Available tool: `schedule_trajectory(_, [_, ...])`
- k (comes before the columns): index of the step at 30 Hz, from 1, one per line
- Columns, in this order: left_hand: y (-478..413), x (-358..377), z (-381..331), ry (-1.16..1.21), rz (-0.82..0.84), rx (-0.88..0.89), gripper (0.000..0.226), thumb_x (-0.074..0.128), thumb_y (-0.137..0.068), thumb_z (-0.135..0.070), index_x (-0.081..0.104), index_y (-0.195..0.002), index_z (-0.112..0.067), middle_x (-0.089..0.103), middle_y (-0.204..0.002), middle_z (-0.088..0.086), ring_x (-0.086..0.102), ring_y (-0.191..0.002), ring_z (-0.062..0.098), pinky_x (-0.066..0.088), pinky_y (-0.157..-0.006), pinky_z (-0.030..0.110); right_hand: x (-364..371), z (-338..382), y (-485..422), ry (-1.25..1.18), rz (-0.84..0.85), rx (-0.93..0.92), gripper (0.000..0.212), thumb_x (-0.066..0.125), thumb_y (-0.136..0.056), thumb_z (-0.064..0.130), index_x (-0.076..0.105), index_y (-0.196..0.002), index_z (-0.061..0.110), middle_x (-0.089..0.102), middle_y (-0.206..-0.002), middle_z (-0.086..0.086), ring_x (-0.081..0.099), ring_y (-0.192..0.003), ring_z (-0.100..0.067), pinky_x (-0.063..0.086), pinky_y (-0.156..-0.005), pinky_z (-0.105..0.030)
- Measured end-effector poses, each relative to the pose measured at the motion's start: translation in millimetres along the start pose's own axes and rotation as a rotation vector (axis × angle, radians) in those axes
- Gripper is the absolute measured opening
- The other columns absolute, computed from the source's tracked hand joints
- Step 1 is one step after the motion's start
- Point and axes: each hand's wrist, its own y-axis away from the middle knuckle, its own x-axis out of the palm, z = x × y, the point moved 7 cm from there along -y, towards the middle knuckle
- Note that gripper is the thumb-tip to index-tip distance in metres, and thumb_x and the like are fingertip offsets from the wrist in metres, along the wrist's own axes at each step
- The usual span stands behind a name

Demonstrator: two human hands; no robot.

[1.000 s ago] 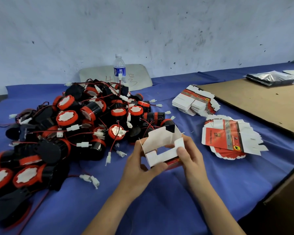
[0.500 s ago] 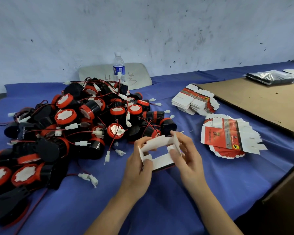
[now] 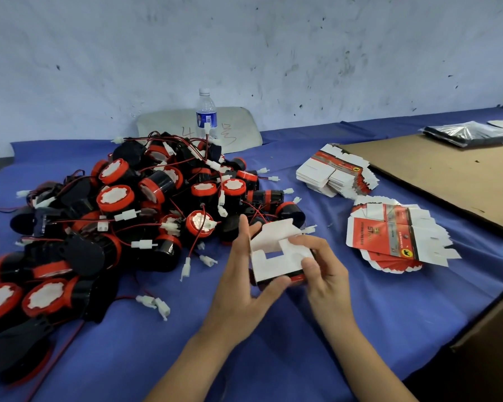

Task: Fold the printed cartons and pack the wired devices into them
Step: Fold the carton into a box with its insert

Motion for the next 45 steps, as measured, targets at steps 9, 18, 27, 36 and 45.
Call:
schedule_trajectory(9, [1.1,2.1,-9.4,-0.184,0.025,0.195,0.033,0.052,-0.091,-0.046,0.051,-0.124,-0.042,0.025,-0.156,-0.001,0.035,-0.138,0.007,0.045,-0.101,0.028,-3.2,-1.6,0.1,-0.075,-0.023,0.11,0.05,0.037,-0.092,0.054,0.066,-0.105,0.016,0.071,-0.102,0.005,0.068,-0.086,-0.013,0.056,-0.066,-0.029])
schedule_trajectory(18, [2.6,3.9,-21.4,-0.28,0.018,0.279,0.035,0.037,-0.102,-0.033,0.043,-0.137,-0.033,0.029,-0.156,-0.008,0.027,-0.144,0.016,0.038,-0.11,0.039,-5.8,-6.1,-5.0,-0.361,0.004,0.143,0.025,0.056,-0.086,0.014,0.07,-0.103,0.026,0.067,-0.097,0.001,0.064,-0.087,-0.017,0.053,-0.072,-0.029])
schedule_trajectory(27, [1.3,4.2,-21.4,-0.245,0.009,0.295,0.024,0.055,-0.09,-0.027,0.064,-0.11,-0.017,0.053,-0.127,0.002,0.035,-0.139,0.022,0.047,-0.1,0.041,2.1,-0.1,-1.4,-0.135,0.129,0.083,0.026,0.057,-0.088,0.01,0.072,-0.099,0.028,0.072,-0.102,-0.002,0.067,-0.099,-0.02,0.051,-0.086,-0.028])
schedule_trajectory(36, [0.4,12.3,-13.2,-0.42,0.028,0.323,0.053,0.072,-0.071,-0.051,0.05,-0.114,-0.029,0.044,-0.125,-0.003,0.026,-0.137,0.018,0.038,-0.105,0.028,6.2,-8.6,-0.9,-0.261,0.177,0.11,0.031,0.046,-0.086,0.008,0.073,-0.101,0.002,0.063,-0.121,-0.013,0.054,-0.12,-0.036,0.043,-0.098,-0.048])
schedule_trajectory(45, [7.2,-0.3,-23.9,-0.243,-0.17,0.494,0.07,0.081,-0.066,-0.026,0.034,-0.118,-0.02,0.026,-0.133,0.007,0.034,-0.133,0.024,0.04,-0.105,0.021,15.5,-7.3,1.1,-0.222,0.195,0.206,0.01,0.072,-0.068,0.025,0.064,-0.068,0.02,0.062,-0.129,0.001,0.058,-0.12,-0.019,0.053,-0.089,-0.034])
